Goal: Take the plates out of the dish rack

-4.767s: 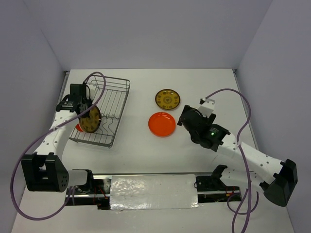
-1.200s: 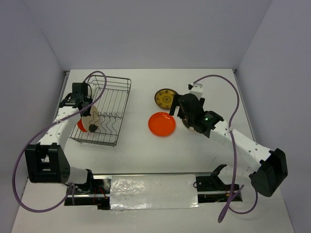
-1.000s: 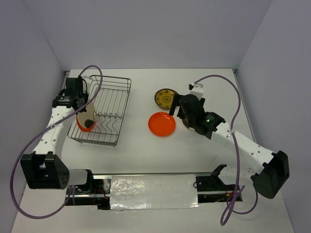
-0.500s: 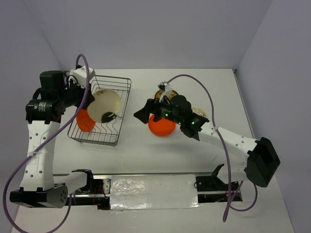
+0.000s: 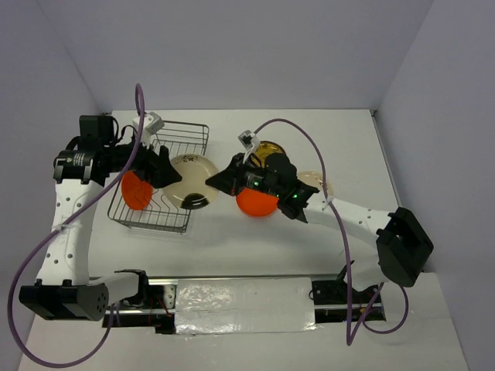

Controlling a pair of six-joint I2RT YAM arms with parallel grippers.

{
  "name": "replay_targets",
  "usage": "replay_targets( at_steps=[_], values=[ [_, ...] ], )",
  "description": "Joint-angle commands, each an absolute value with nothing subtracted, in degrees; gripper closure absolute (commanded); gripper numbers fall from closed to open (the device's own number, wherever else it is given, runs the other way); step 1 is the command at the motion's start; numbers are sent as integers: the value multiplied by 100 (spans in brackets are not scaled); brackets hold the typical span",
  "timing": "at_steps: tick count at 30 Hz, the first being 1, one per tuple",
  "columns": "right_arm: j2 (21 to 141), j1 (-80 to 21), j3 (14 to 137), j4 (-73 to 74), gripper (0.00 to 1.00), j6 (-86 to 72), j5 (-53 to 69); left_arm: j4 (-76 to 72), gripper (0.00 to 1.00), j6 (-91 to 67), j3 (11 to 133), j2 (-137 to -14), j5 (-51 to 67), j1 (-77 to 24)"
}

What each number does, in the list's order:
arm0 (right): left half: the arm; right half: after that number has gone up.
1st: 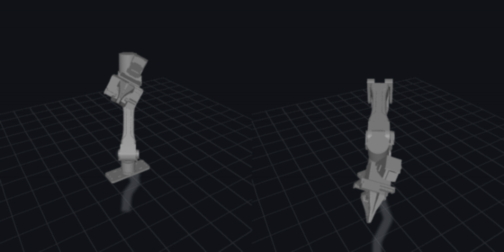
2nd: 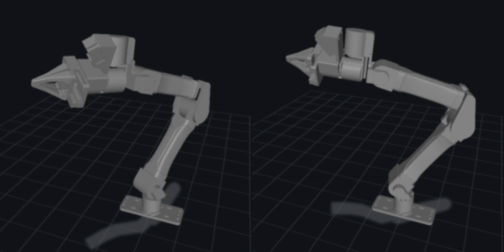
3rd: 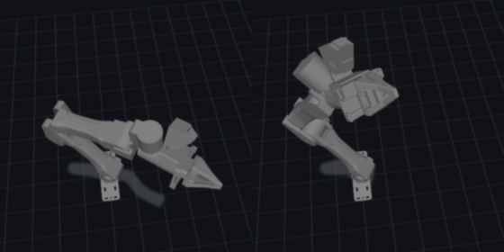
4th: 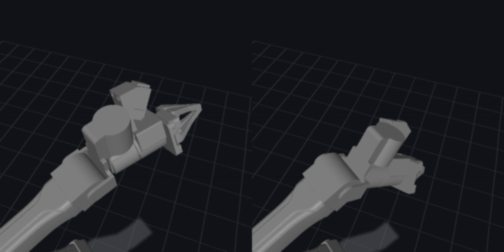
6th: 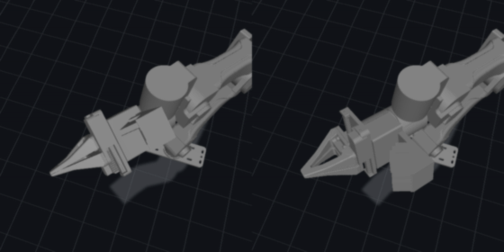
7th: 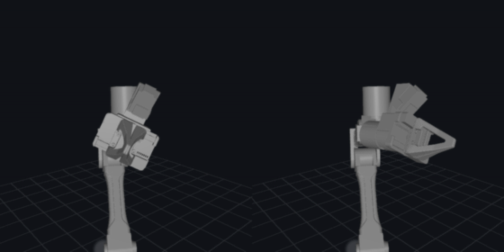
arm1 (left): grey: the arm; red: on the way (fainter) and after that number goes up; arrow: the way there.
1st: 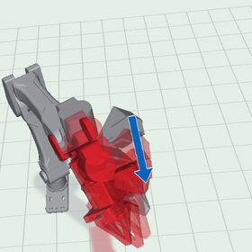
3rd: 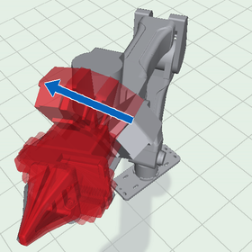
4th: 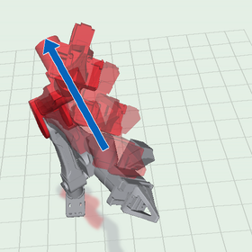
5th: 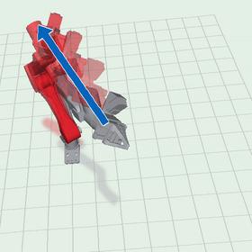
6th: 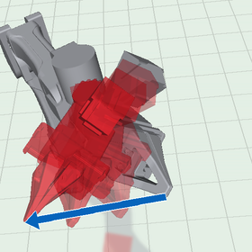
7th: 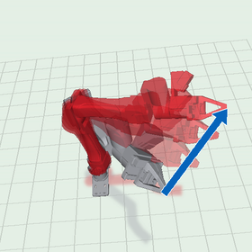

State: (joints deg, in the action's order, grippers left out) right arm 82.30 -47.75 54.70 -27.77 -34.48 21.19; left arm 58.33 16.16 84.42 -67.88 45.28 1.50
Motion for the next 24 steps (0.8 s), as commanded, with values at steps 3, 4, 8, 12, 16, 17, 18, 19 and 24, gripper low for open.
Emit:
replay_targets(
  at_steps=[3, 4, 8, 12, 16, 17, 18, 19, 24],
  values=[
    [7131, -3992, 4679, -1242, 100, -4437, 134, 5072, 0, 519, 8324, -6715, 935, 141],
    [6919, -3773, 4415, -1065, 100, -4578, -7, 4828, 0, 579, 8245, -6628, 479, 132],
    [5663, -2300, 2887, -590, 100, -4729, -642, 4316, 1, 940, 7586, -5828, -666, 141],
    [5432, -811, 2348, -536, 100, -4308, 112, 4324, 1, 1081, 7330, -5537, -896, 141],
    [5931, 315, 2355, -686, 100, -3693, 1062, 4333, 1, 1090, 7164, -5493, -1020, 141],
    [6246, 421, 2503, -642, 99, -3613, 1185, 4342, 0, 1099, 7137, -5493, -1020, 141],
    [6388, 544, 2557, -642, 98, -3551, 1387, 4342, 0, 1125, 7119, -5484, -1028, 149],
    [6520, 580, 2592, -668, 95, -3472, 1493, 4324, 0, 1142, 7084, -5476, -1063, 149],
    [6750, 598, 2619, -782, 68, -3428, 1635, 4350, 1, 1195, 7084, -5484, -1125, 158]
  ],
)
